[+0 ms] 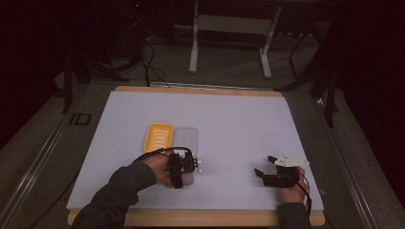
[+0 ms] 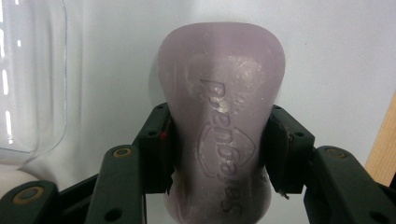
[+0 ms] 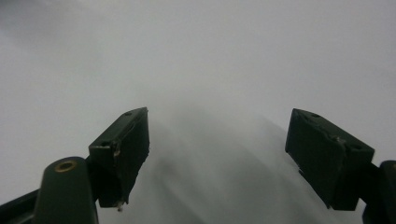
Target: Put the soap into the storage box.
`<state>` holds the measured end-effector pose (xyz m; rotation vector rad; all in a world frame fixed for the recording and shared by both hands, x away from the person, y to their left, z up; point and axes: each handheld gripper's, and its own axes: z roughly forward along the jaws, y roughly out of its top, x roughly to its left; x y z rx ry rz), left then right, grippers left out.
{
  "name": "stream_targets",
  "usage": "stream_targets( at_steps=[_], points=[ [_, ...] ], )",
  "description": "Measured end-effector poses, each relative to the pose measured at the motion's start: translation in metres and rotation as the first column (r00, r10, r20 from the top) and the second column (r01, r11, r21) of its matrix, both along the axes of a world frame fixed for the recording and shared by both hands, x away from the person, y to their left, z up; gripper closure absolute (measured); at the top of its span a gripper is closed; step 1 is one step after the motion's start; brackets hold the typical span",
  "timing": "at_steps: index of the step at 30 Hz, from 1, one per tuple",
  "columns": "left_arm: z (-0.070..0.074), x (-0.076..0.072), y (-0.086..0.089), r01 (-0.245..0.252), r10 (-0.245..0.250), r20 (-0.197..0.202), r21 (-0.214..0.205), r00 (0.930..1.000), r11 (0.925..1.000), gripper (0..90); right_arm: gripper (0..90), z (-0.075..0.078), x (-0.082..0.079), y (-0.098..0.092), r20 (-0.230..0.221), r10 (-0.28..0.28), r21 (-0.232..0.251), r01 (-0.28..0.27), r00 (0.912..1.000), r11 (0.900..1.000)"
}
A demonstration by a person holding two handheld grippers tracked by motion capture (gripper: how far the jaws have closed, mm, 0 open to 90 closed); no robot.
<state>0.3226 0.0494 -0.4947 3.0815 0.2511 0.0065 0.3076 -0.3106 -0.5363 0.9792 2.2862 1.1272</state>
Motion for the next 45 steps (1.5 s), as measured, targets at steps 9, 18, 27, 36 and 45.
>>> stream_targets(
  at_steps=[9, 18, 27, 36, 45],
  points=[
    [0.007, 0.002, 0.003, -0.005, 0.005, 0.002, -0.005, 1.0000, 1.0000, 50.0, 21.3, 0.000, 0.000, 0.000, 0.001, 0.000, -0.001, 0.000, 1.0000, 1.0000],
    [0.012, 0.004, 0.005, -0.008, 0.008, 0.007, -0.006, 0.9999, 1.0000, 50.0, 21.3, 0.000, 0.000, 0.000, 0.001, 0.001, 0.000, -0.001, 1.0000, 1.0000],
    [0.020, 0.009, 0.008, -0.017, 0.017, 0.017, -0.023, 0.9997, 0.9996, 50.0, 21.3, 0.000, 0.000, 0.000, 0.000, 0.001, 0.000, -0.001, 1.0000, 1.0000],
    [0.029, 0.015, 0.012, -0.034, 0.035, 0.028, -0.032, 0.9990, 0.9989, 50.0, 21.4, 0.000, 0.000, 0.000, 0.000, 0.001, 0.000, -0.001, 1.0000, 1.0000],
    [0.037, 0.022, 0.014, -0.042, 0.043, 0.033, -0.037, 0.9985, 0.9984, 50.0, 21.3, 0.000, 0.000, 0.000, 0.000, 0.001, 0.000, -0.001, 1.0000, 1.0000]
  ],
)
